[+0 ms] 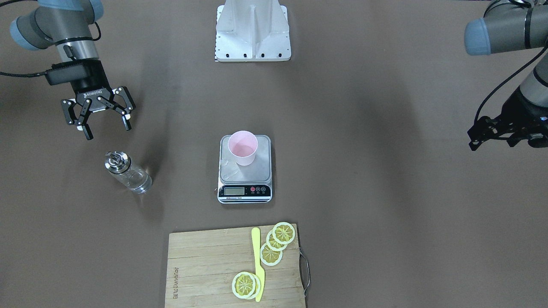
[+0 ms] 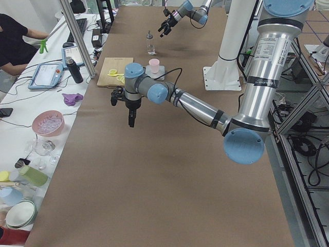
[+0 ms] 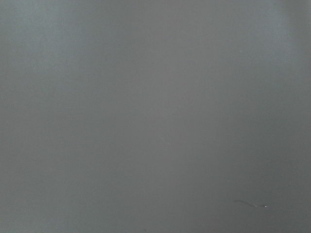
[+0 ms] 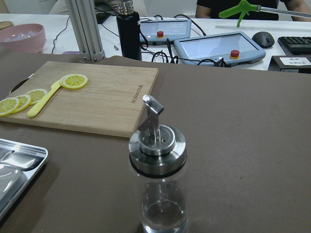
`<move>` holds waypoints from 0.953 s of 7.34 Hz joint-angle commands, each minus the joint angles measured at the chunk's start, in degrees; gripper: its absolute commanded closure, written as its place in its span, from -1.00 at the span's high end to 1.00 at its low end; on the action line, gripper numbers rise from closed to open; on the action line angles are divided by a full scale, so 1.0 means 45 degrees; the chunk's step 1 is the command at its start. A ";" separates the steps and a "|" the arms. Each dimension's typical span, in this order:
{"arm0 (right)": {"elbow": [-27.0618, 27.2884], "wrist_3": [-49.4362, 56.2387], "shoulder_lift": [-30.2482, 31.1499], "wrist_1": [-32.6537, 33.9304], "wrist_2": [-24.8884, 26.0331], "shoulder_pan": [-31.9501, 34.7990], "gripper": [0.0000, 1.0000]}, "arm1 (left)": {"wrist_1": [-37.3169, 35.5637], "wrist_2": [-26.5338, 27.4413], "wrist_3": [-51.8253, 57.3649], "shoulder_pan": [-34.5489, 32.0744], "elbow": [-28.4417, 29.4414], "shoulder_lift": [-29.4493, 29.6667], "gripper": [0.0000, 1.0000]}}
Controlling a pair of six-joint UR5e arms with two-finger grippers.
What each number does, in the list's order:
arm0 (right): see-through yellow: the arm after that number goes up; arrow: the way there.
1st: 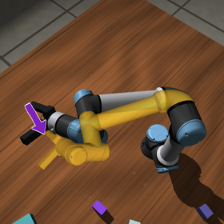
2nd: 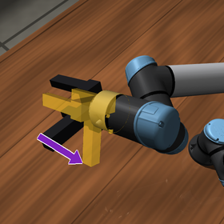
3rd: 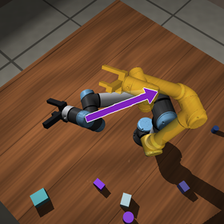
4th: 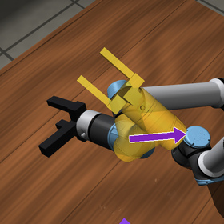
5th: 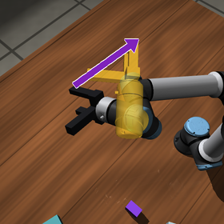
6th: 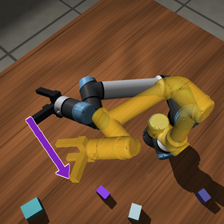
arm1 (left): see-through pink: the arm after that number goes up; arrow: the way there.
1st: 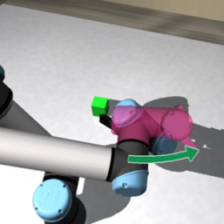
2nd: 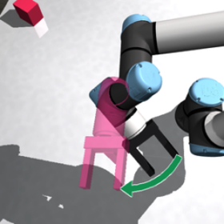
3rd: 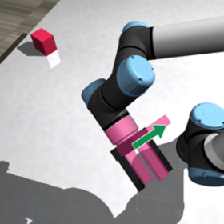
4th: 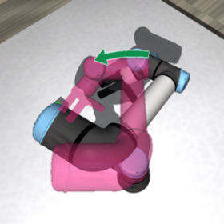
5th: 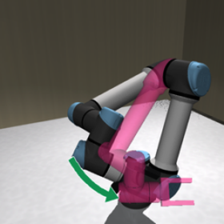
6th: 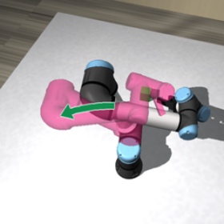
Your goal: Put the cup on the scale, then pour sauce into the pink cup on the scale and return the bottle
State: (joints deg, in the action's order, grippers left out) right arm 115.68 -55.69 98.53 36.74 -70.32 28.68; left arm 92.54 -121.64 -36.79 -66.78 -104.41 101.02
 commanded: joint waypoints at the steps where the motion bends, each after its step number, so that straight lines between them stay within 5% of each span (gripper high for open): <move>1: 0.1672 0.0670 0.1014 0.0368 -0.3488 0.2163 1.00 | 0.0003 -0.0001 -0.0008 -0.0003 0.0000 -0.0008 0.98; 2: 0.1502 0.1972 0.0899 0.0410 -0.6993 0.4443 1.00 | 0.0003 0.0018 0.0011 -0.0003 0.0019 -0.0008 0.97; 5: -0.1379 0.7583 -0.0599 0.2525 -1.3375 1.0212 1.00 | 0.0003 -0.0001 0.0031 -0.0003 0.0039 -0.0008 0.98; 7: -0.2152 1.1365 -0.1036 0.6752 -1.3749 1.1300 1.00 | 0.0003 0.0038 0.0109 -0.0177 0.0097 -0.0047 0.98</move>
State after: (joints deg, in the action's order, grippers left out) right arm 108.06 -15.03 95.03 54.97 -130.19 76.14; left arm 92.55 -121.60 -36.51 -67.03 -104.15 100.93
